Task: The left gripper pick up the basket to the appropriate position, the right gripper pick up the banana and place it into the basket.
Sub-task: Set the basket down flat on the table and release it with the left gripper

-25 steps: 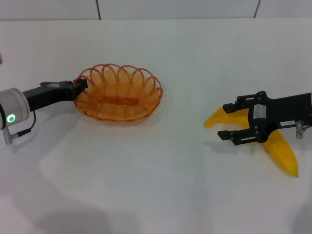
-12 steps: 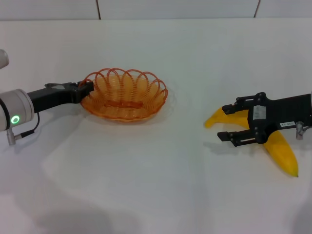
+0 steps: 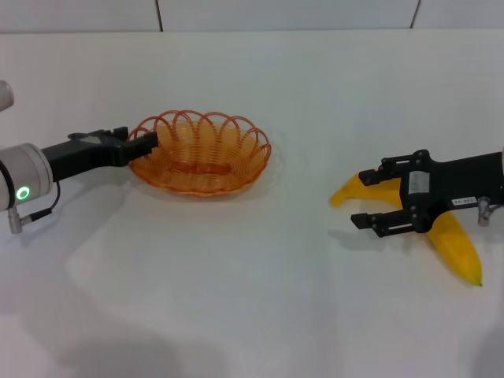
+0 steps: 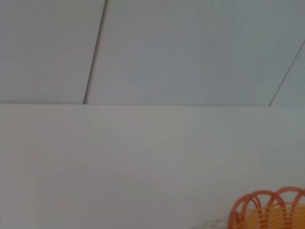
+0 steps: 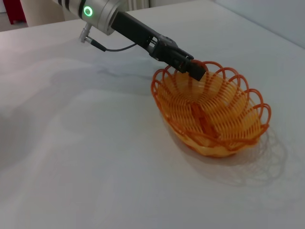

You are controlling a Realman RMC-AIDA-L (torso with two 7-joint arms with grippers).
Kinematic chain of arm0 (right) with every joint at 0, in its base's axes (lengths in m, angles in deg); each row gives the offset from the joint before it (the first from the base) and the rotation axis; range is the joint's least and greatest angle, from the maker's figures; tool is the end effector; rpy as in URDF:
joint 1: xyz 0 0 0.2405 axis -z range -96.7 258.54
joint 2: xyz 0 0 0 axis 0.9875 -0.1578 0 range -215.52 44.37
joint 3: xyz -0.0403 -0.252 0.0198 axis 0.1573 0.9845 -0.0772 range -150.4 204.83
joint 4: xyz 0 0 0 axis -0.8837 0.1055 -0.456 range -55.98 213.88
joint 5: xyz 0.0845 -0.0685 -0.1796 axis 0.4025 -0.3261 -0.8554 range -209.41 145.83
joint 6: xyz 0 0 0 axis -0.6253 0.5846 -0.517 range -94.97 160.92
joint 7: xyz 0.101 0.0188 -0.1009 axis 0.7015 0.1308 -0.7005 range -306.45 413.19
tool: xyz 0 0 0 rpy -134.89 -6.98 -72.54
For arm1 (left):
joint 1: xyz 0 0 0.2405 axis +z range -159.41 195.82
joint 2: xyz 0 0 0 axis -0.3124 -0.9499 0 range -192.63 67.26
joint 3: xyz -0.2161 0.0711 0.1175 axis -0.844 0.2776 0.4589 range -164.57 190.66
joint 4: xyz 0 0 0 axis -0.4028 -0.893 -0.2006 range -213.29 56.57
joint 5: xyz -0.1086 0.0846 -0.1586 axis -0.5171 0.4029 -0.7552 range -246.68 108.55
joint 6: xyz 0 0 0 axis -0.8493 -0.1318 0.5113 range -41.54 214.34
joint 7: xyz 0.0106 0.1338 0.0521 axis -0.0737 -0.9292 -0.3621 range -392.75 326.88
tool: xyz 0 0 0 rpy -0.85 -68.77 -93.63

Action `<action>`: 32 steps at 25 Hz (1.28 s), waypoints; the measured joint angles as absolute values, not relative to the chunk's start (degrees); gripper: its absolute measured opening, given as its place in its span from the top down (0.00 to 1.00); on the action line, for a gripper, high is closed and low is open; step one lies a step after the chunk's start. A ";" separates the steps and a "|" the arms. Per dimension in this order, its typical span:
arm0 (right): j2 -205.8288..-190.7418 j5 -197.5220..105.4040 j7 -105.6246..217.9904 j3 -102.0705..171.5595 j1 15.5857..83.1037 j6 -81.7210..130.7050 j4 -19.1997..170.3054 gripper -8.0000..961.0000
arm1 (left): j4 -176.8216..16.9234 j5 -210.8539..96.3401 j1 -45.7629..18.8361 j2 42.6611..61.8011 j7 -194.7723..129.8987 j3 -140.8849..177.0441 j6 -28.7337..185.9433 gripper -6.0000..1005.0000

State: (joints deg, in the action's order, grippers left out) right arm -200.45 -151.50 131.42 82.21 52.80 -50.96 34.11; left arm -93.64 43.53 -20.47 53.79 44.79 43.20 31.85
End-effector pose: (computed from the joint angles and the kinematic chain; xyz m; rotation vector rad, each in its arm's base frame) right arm 0.2824 0.3326 0.0086 -2.8761 0.3731 0.2088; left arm -0.3072 0.3877 -0.0276 -2.2494 -1.0140 -0.5019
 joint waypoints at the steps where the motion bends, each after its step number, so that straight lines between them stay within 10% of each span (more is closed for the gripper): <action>1: -200.45 -151.50 131.42 82.23 52.80 -50.96 34.12 0.21 | -93.64 43.48 -20.47 53.82 44.43 43.16 31.85 0.46; 15: -200.45 -151.56 131.42 82.23 52.85 -50.83 34.22 0.21 | -93.80 39.20 -18.93 54.28 33.51 42.88 30.64 0.11; 32: -201.13 -152.07 131.18 81.71 52.79 -50.52 34.40 0.21 | -91.51 29.26 -9.53 53.99 7.37 43.16 15.76 0.12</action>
State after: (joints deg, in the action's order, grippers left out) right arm -201.13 -152.07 131.18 81.71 52.79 -50.52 34.40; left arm -91.51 29.26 -9.53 53.99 7.37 43.16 15.76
